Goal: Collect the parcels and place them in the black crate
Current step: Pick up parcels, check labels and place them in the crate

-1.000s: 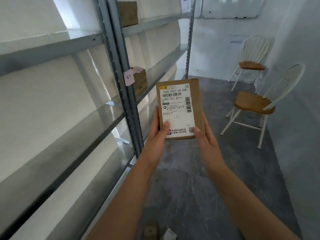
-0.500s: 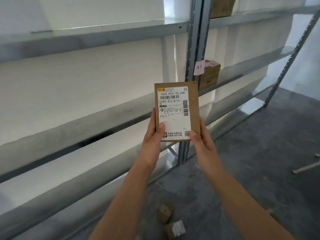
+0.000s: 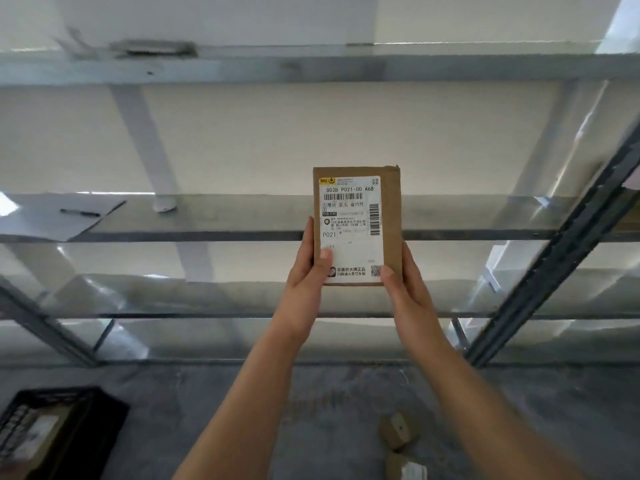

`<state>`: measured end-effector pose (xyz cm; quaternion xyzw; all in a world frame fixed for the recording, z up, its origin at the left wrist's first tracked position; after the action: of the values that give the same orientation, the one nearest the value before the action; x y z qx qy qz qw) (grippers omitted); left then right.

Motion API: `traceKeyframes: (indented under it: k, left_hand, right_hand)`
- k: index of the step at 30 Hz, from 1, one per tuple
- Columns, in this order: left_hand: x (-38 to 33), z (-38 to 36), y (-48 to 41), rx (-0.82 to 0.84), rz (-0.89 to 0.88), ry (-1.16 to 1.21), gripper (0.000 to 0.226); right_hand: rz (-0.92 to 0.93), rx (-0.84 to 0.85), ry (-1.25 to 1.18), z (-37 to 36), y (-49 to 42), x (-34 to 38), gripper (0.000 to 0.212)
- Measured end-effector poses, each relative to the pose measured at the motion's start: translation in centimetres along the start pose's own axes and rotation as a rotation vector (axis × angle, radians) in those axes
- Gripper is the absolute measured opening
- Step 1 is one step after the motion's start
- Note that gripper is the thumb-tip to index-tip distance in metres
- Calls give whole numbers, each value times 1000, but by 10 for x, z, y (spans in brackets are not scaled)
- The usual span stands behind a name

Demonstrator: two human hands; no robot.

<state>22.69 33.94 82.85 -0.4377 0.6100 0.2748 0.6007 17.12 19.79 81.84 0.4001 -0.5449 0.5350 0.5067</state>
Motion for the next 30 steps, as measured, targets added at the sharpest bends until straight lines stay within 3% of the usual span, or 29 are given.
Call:
traceKeyframes:
  k: [13,26,30]
  left_hand:
    - [-47,238,99,-403,-67,-121,57]
    - [-56,387,188,-799,-66,-148,73]
    - [-66,434,199,-974,-58,-189,69]
  right_hand:
    - [35,428,-86,-258,-66,8,50]
    - [9,861,-132,-454,-117,7,34]
    - [7,1011,-131,-513,-143,4,38]
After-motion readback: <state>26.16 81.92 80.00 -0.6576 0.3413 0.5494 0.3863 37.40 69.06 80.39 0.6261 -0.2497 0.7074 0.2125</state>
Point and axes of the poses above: each hand's wrist, its own y-axis away from the middle knuckle, its own z-axis out of the back of the hand, x = y × z, the point moved 3 cm from there along -y, towards the middle knuckle, and after that the axes turned 9 degrees about x, right-handed, at the moved point
